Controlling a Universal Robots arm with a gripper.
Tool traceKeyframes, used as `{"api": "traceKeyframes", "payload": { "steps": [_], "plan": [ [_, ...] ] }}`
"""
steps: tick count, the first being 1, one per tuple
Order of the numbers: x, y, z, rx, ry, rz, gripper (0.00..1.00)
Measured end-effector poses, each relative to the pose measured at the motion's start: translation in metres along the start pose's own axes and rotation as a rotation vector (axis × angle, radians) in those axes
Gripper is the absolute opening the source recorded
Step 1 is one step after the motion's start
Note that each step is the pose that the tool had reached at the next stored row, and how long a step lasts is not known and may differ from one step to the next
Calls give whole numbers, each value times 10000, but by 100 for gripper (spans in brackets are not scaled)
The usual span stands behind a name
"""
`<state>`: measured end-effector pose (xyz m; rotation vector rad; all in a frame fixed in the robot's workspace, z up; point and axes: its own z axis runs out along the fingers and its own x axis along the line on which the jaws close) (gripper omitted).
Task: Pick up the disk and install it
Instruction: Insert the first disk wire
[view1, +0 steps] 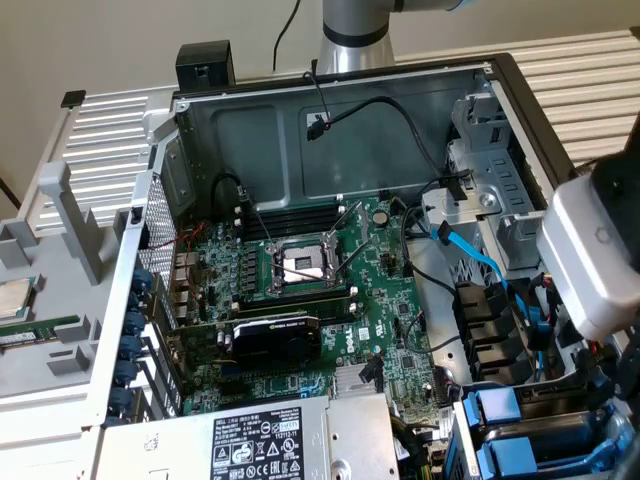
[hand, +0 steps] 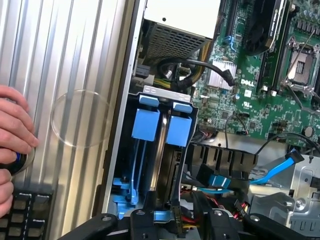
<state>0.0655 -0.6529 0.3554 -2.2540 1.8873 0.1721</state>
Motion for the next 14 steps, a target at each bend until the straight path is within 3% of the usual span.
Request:
{"api": "traceKeyframes", "payload": {
  "steps": [3, 14],
  "plan": [
    [5, -10, 12, -50, -40, -131, 43],
    [26, -62, 61, -331, -184, -1081, 43]
  ]
}}
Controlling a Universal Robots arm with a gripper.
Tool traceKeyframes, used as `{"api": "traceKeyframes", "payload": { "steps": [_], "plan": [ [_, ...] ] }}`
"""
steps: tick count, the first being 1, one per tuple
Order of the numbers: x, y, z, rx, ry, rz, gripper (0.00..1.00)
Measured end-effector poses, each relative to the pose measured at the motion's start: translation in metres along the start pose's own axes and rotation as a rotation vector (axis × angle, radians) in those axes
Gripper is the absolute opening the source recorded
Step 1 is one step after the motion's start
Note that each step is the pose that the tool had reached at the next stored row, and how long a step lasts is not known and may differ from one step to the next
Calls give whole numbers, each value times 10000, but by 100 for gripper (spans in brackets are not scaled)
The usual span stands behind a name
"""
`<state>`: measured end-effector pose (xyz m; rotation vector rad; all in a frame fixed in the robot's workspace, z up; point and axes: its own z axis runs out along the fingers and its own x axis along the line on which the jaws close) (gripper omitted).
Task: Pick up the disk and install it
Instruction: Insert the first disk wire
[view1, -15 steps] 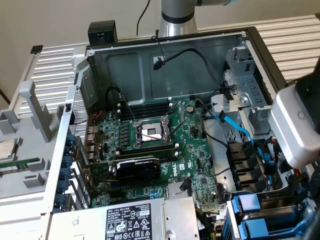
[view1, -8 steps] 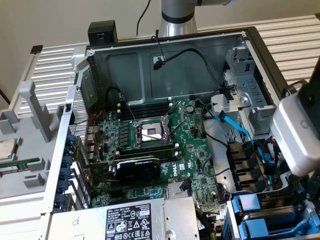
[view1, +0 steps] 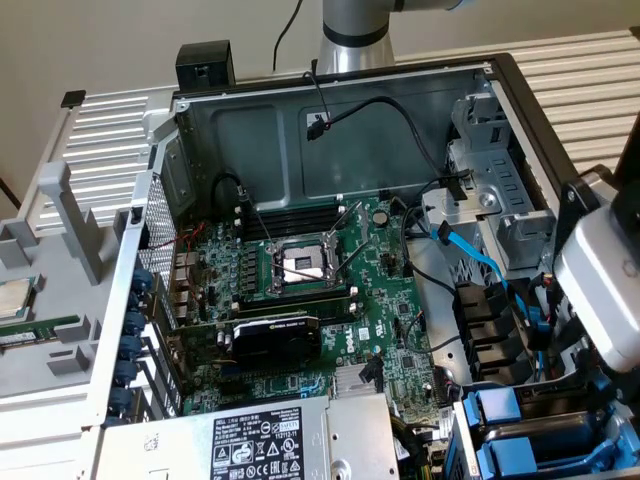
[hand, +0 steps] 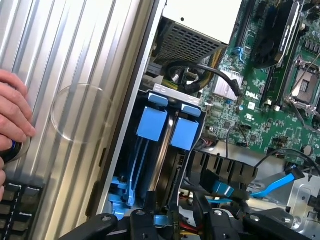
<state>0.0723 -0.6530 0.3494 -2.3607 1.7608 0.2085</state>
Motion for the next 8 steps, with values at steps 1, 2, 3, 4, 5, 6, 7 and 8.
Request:
{"api": "traceKeyframes", "payload": {
  "steps": [1, 2, 3, 4, 5, 6, 7, 8],
  "plan": [
    [3, -7, 4, -19, -12, -81, 43],
    [5, -8, 8, -35, -24, -150, 43],
    [6, -8, 11, -49, -40, -217, 43],
    [7, -11, 14, -64, -60, -283, 43],
    [8, -13, 18, -82, -80, -354, 43],
    [9, -15, 19, -104, -90, -426, 43],
    [10, -17, 23, -128, -104, -509, 43],
    [12, -19, 26, -153, -121, -596, 43]
  ]
}}
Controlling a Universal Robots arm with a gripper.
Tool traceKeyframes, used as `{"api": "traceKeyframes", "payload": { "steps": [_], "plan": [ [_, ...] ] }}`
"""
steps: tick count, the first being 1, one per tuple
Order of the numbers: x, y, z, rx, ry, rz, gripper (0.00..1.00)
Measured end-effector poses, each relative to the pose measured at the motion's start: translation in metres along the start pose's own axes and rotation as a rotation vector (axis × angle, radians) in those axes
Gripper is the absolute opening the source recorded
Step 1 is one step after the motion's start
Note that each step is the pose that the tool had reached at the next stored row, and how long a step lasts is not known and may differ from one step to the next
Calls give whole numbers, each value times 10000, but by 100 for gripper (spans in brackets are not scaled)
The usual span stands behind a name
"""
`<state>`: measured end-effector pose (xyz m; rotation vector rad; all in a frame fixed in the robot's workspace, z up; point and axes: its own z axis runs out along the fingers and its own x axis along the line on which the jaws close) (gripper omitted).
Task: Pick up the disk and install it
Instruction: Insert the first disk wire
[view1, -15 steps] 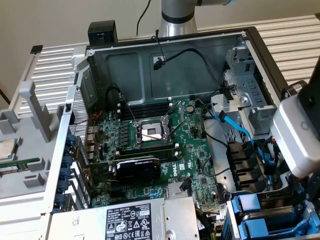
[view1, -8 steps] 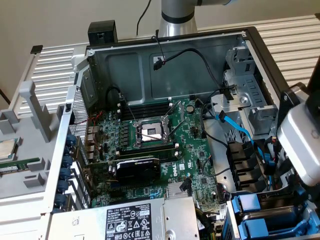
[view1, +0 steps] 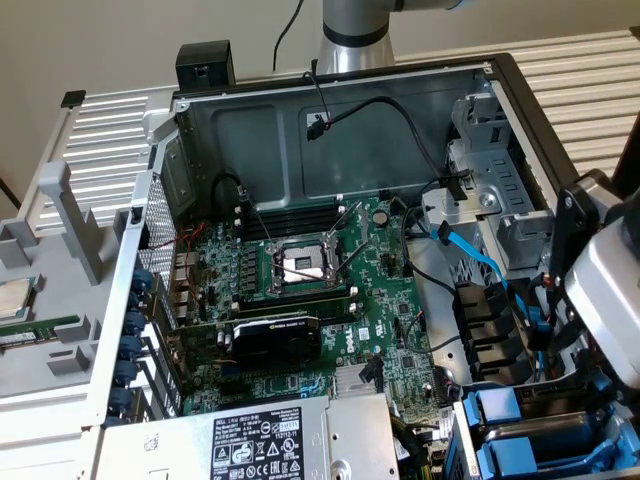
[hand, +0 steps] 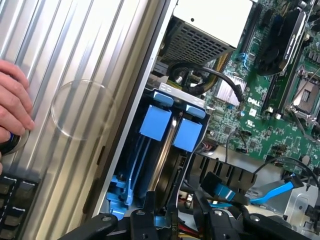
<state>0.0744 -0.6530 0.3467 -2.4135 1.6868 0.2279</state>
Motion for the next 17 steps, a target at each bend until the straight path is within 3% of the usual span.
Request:
{"api": "traceKeyframes", "payload": {
  "steps": [4, 17],
  "plan": [
    [9, -16, 14, -63, -61, -223, 43],
    [10, -26, 42, -19, -207, -244, 43]
  ]
}}
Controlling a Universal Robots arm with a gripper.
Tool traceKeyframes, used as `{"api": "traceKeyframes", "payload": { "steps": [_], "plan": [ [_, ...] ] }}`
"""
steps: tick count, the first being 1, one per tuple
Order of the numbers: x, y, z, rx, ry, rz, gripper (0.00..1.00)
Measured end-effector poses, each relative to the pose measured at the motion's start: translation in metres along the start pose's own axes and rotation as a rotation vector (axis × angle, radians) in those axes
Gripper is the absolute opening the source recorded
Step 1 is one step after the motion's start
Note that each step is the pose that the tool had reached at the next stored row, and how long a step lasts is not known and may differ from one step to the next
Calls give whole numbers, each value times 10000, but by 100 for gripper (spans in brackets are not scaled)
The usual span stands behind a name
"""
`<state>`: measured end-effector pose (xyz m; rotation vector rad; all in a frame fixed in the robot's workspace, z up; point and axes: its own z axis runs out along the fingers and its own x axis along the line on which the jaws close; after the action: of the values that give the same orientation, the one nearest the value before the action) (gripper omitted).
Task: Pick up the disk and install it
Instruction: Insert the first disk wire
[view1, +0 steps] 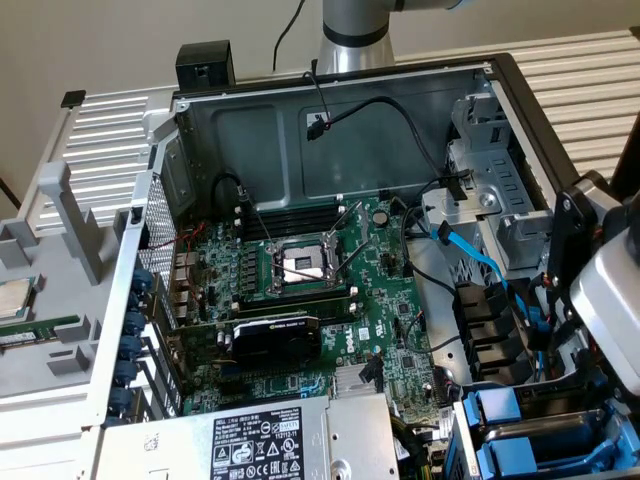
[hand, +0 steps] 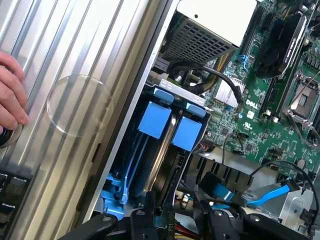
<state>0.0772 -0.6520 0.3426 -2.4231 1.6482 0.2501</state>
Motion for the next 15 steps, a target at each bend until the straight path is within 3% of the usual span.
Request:
{"api": "traceKeyframes", "payload": {
  "steps": [7, 8, 15],
  "plan": [
    [-2, 14, 11, 13, -32, -2, 41],
    [-2, 14, 11, 12, -32, -2, 34],
    [-12, 40, 13, 13, -33, 1, 34]
  ]
}}
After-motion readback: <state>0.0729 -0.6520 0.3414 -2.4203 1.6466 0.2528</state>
